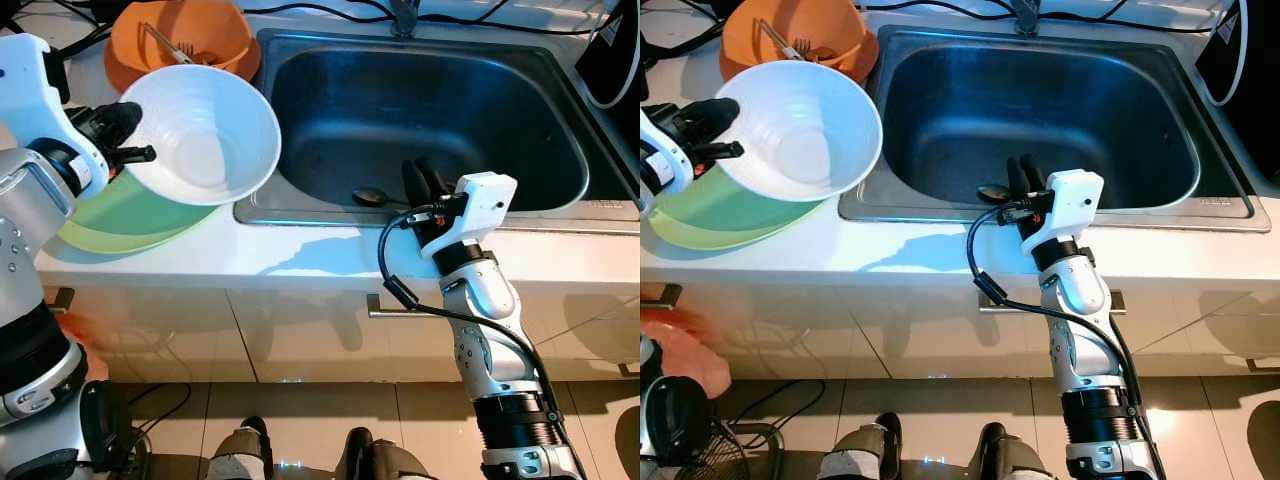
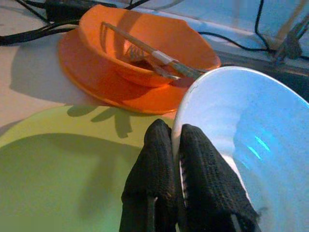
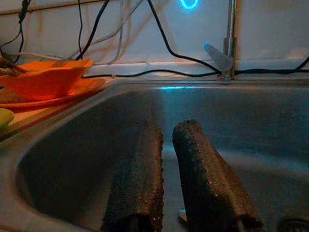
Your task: Kitchen organization
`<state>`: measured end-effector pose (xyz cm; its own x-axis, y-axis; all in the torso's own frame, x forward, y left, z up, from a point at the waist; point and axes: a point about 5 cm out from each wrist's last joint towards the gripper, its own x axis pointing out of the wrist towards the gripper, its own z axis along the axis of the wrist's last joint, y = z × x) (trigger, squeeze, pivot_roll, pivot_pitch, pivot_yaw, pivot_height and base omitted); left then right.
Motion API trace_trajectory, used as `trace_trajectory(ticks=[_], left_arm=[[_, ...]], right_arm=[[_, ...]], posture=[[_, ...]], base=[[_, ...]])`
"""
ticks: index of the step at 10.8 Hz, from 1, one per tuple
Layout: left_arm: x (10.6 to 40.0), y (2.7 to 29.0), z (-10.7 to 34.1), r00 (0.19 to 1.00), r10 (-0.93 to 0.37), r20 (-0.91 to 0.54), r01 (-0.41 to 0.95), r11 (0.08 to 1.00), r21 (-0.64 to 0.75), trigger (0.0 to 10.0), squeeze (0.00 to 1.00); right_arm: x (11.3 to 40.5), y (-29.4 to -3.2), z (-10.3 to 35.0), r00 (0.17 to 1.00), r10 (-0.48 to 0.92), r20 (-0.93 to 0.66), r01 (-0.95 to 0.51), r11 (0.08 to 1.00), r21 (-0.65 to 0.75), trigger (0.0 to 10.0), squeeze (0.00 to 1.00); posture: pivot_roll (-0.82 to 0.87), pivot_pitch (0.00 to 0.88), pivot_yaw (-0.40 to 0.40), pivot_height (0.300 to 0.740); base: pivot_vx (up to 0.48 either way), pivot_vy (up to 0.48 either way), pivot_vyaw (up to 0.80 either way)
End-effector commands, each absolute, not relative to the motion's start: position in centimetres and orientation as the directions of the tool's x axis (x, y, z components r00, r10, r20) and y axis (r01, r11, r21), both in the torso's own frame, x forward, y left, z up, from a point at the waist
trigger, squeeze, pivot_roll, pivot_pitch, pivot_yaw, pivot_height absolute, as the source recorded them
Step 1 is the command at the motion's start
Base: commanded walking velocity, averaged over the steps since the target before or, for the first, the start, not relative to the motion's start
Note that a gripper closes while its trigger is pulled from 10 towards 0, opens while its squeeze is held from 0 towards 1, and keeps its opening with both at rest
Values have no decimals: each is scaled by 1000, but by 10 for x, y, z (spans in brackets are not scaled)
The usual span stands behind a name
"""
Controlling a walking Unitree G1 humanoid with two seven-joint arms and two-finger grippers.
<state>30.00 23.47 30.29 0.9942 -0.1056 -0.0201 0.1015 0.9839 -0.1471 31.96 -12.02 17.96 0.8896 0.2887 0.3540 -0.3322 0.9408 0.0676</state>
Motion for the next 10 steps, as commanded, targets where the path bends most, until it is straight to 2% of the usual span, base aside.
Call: trace_trajectory(ticks=[1, 2, 3, 7, 10], left_arm=[[297, 224, 314, 981, -182, 70, 190, 972, -139, 0, 0], [295, 219, 316, 971, -215, 107, 229, 964, -139, 0, 0], [291, 202, 323, 937, -288, 197, 317, 939, -132, 10000, 0], [291, 180, 329, 889, -329, 318, 388, 911, -140, 10000, 0], [289, 146, 327, 837, -358, 414, 434, 895, -105, 10000, 0]], right_arm=[[318, -117, 151, 924, 307, 228, -335, 937, 96, 10000, 0], [318, -117, 151, 924, 308, 227, -336, 937, 97, 10000, 0], [319, -117, 151, 924, 309, 226, -336, 937, 95, 10000, 0], [319, -119, 151, 926, 301, 228, -329, 940, 93, 10000, 0], [320, -119, 152, 925, 303, 229, -330, 940, 91, 10000, 0]], posture=[[271, 213, -41, 740], [271, 213, -42, 740], [268, 209, -42, 740], [259, 202, -46, 740], [251, 204, -50, 740]], base=[[0, 0, 0], [0, 0, 0], [0, 0, 0], [0, 0, 0], [0, 0, 0]])
